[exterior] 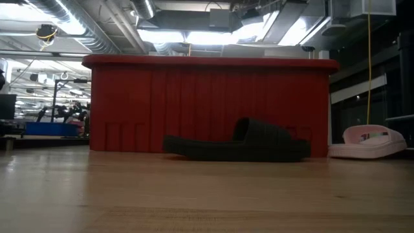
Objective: Pick and place slides into bin
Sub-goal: Put the black slide into the red bin
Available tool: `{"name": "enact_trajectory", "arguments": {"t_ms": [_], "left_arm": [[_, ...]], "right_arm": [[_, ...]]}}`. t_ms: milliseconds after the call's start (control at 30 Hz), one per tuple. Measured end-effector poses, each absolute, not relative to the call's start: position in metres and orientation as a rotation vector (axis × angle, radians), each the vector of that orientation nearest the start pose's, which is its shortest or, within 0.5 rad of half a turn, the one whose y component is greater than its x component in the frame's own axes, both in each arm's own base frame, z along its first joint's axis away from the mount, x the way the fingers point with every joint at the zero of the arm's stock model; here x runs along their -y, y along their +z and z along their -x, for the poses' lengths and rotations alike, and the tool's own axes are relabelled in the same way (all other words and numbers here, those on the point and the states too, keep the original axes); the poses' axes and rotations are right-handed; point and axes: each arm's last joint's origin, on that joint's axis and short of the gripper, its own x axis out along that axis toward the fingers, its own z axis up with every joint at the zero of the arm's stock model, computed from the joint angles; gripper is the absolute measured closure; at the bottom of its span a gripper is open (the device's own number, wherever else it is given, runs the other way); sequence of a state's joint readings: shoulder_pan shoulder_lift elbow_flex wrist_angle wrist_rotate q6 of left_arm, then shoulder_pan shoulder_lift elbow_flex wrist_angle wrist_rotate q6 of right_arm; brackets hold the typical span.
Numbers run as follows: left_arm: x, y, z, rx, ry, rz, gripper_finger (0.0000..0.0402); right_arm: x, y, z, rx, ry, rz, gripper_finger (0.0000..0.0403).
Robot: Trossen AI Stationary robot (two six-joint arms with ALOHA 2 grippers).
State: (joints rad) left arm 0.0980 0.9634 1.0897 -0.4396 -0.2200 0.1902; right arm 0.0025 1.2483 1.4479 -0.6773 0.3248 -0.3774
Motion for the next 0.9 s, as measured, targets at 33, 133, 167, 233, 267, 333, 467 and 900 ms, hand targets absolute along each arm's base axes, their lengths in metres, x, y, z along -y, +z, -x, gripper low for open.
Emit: {"name": "enact_trajectory", "arguments": {"t_ms": [33, 133, 167, 233, 267, 333, 467, 900], "left_arm": [[-0.023, 0.380, -0.195, -0.352, 0.273, -0.198, 0.0401], [-0.016, 0.376, -0.194, -0.392, 0.245, -0.175, 0.0399], [-0.015, 0.375, -0.193, -0.401, 0.243, -0.171, 0.0400], [-0.012, 0.374, -0.193, -0.414, 0.242, -0.176, 0.0401], [-0.011, 0.373, -0.192, -0.419, 0.236, -0.184, 0.0401], [-0.008, 0.373, -0.193, -0.418, 0.220, -0.200, 0.0400], [0.000, 0.373, -0.193, -0.416, 0.166, -0.220, 0.0401], [0.033, 0.363, -0.184, -0.509, 0.015, -0.257, 0.0401]], "right_arm": [[0.007, 0.417, -0.250, -0.520, -0.183, 0.427, 0.0396], [0.004, 0.417, -0.256, -0.479, -0.116, 0.320, 0.0399], [0.002, 0.415, -0.257, -0.483, -0.112, 0.284, 0.0399], [-0.003, 0.411, -0.262, -0.496, -0.126, 0.220, 0.0398], [-0.005, 0.409, -0.265, -0.503, -0.148, 0.187, 0.0398], [-0.010, 0.401, -0.273, -0.525, -0.212, 0.132, 0.0398], [-0.027, 0.383, -0.296, -0.559, -0.238, 0.056, 0.0398], [-0.121, 0.371, -0.306, -0.393, -0.269, -0.064, 0.0399]]}}
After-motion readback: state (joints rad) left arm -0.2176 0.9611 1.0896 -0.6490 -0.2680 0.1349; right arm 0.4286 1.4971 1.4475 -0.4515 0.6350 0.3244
